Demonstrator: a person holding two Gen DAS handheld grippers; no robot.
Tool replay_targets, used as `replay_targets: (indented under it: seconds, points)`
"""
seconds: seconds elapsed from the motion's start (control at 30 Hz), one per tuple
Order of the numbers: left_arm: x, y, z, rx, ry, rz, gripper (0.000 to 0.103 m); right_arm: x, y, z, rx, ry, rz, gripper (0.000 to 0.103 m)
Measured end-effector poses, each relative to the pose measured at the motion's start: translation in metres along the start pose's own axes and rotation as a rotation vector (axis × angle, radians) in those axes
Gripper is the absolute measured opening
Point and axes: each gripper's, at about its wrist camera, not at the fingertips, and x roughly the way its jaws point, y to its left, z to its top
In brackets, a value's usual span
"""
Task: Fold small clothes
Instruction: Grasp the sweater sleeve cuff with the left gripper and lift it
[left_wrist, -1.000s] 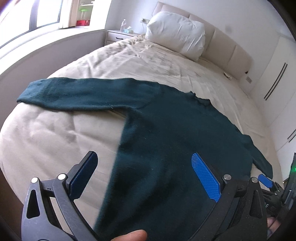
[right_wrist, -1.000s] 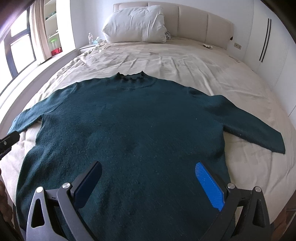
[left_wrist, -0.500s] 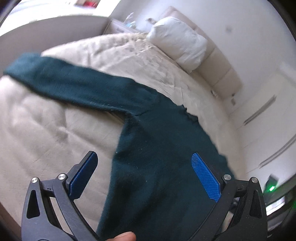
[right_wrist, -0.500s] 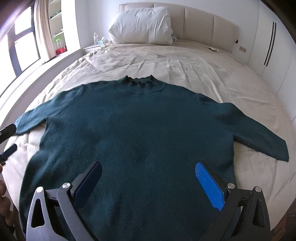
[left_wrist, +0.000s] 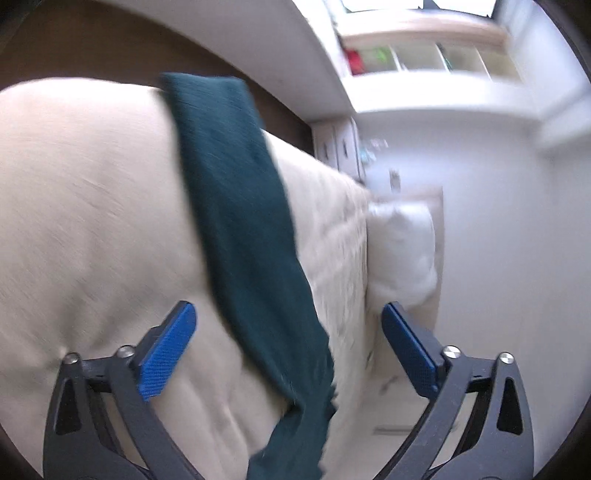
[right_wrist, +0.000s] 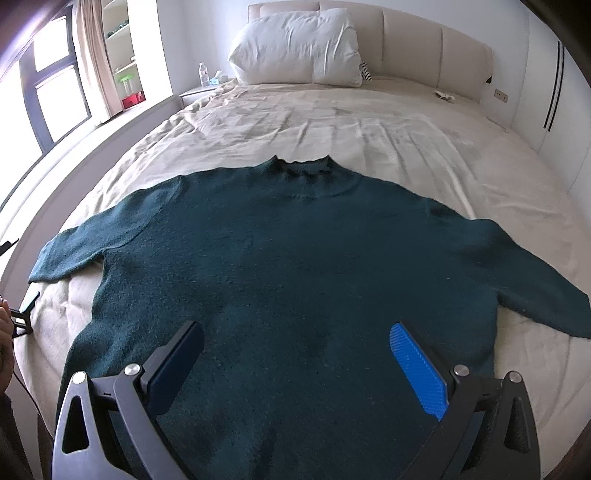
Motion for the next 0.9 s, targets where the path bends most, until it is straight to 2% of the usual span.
replay_targets:
  seconds: [0.17,0.23,0.27,0.33,0.43,0.53,0.6,0.63,0.67,0.77,0.83,0.9]
  points:
    - [0.025,0.000,0.016,-0.007,0.007,0.005,0.093,0.011,0.008,0.003,-0.008,0.016,0.012,0.103]
    - [0.032,0.005,0.014,-0.037,0.005,0.003,0.082,0.012,0.009,0.003,-0.008,0.018,0.017,0.103]
    - [0.037,0.005,0.018,-0.066,0.005,-0.010,0.081,0.013,0.009,0.002,-0.011,0.017,0.018,0.103]
    - [0.047,0.011,0.029,-0.104,-0.003,-0.037,0.069,0.012,0.007,0.001,-0.013,0.015,0.017,0.103]
    - [0.057,0.028,0.049,-0.207,-0.020,-0.074,0.058,0.012,0.001,0.001,0.003,0.014,0.011,0.103]
    - [0.062,0.035,0.062,-0.228,-0.016,-0.059,0.035,0.015,-0.006,0.002,0.026,0.012,0.011,0.103]
    - [0.065,0.033,0.067,-0.195,-0.019,-0.020,0.029,0.017,-0.009,0.002,0.038,0.016,0.018,0.103]
    - [0.066,0.030,0.069,-0.177,-0.022,0.000,0.023,0.018,-0.010,0.002,0.040,0.017,0.022,0.103]
    - [0.070,0.024,0.068,-0.147,-0.028,0.030,0.020,0.019,-0.011,0.002,0.044,0.018,0.027,0.103]
    - [0.074,0.008,0.069,-0.096,-0.044,0.062,0.015,0.020,-0.018,0.001,0.056,0.024,0.039,0.103]
    - [0.072,-0.009,0.070,-0.024,-0.068,0.105,0.008,0.020,-0.025,0.000,0.068,0.020,0.042,0.103]
    - [0.078,-0.040,0.067,0.113,-0.091,0.180,0.007,0.021,-0.034,0.000,0.088,0.015,0.042,0.102]
